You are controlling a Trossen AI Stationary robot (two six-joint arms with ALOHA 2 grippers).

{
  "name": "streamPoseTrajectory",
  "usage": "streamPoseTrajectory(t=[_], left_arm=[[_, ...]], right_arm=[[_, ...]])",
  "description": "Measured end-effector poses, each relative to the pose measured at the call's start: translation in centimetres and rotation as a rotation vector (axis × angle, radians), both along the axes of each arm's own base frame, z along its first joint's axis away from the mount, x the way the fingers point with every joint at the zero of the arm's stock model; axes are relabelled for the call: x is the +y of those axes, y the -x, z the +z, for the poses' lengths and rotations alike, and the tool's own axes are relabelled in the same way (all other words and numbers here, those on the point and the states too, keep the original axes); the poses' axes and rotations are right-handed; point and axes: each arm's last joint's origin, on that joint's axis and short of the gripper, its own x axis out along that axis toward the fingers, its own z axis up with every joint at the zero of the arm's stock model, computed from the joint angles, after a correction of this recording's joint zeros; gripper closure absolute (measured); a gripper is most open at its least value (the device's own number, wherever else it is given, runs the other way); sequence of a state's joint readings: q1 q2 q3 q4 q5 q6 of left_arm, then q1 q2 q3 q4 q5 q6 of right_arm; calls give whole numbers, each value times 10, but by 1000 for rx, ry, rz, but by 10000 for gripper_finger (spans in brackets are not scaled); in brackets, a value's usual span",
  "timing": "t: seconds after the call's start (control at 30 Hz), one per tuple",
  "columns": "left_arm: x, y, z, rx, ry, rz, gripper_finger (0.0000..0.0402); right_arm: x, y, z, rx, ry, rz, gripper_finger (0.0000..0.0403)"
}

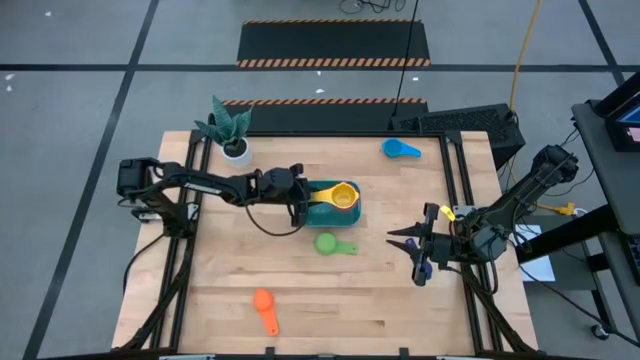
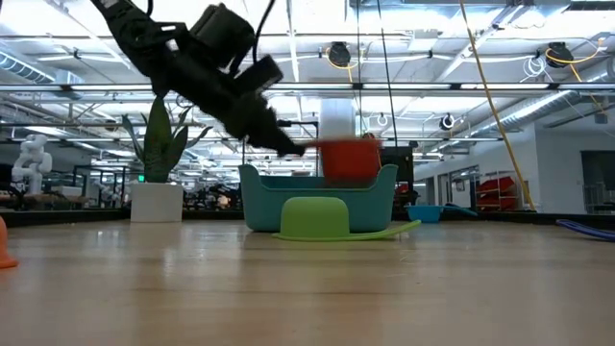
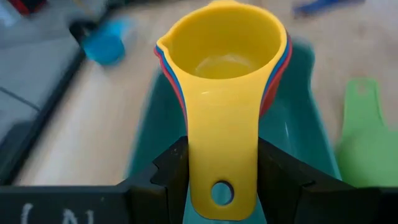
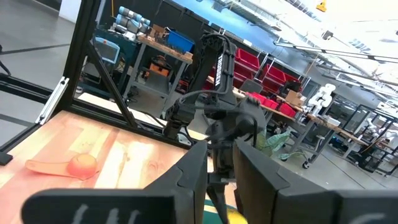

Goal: Nest measuring cups in basket
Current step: Put the stack of measuring cups into the light blue bin

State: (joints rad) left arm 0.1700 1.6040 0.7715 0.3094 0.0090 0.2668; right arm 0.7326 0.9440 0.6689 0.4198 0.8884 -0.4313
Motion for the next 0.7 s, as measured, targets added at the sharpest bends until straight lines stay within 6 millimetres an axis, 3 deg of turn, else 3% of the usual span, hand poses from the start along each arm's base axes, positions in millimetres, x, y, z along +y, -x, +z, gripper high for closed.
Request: streamPoseTrajectory(t=[0.13,0.7], left_arm=[[2,-2,-13,48,4,2,250],[2,-1,-21,102,47,24,249]], right_arm=[[0,0,0,0,0,0,330],[0,0,0,-1,-1,0,330]])
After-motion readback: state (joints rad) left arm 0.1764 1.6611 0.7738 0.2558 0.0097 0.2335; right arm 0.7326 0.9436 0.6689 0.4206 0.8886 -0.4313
